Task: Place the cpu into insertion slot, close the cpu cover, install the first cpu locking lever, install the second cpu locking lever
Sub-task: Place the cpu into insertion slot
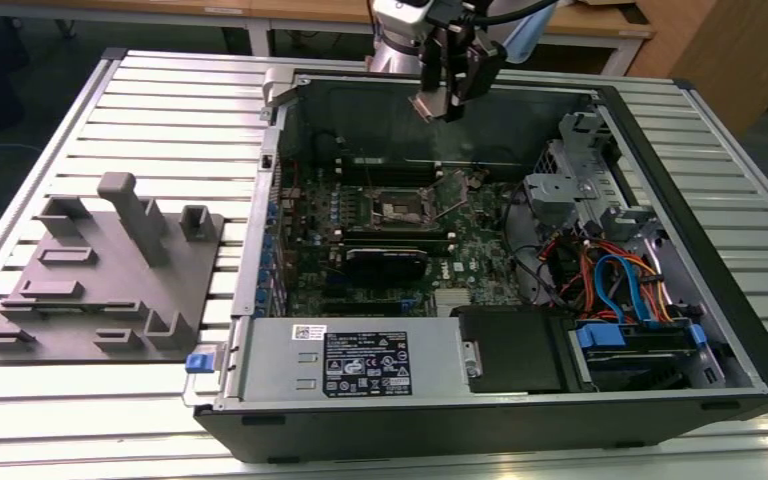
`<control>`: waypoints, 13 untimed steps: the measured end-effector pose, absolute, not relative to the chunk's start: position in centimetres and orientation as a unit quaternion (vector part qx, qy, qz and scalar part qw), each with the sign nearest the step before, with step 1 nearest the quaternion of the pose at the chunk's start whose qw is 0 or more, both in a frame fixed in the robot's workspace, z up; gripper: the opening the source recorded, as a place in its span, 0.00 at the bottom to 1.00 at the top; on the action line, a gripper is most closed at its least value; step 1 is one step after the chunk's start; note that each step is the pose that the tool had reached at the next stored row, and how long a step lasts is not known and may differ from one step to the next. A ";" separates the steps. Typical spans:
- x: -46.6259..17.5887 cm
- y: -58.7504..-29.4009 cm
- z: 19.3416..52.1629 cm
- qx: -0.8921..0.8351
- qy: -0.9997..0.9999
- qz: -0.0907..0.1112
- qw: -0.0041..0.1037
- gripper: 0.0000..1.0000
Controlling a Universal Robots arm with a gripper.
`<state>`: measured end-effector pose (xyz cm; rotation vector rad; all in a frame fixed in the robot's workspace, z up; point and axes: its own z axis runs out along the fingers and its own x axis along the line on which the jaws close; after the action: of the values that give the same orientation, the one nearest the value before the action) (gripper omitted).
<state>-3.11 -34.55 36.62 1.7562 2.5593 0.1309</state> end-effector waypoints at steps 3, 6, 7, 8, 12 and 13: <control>-3.1 -34.6 36.6 0.587 0.809 0.042 0.019 0.54; -3.1 -34.6 36.5 0.608 0.793 0.041 0.020 0.54; -3.2 -34.6 36.5 0.610 0.791 0.041 0.020 0.54; -3.3 -34.6 36.5 0.611 0.791 0.041 0.020 0.54; -3.3 -34.5 36.5 0.611 0.790 0.041 0.020 0.54; -3.3 -34.5 36.5 0.611 0.790 0.041 0.020 0.54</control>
<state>-3.27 -34.54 36.47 1.8953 2.4522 0.1270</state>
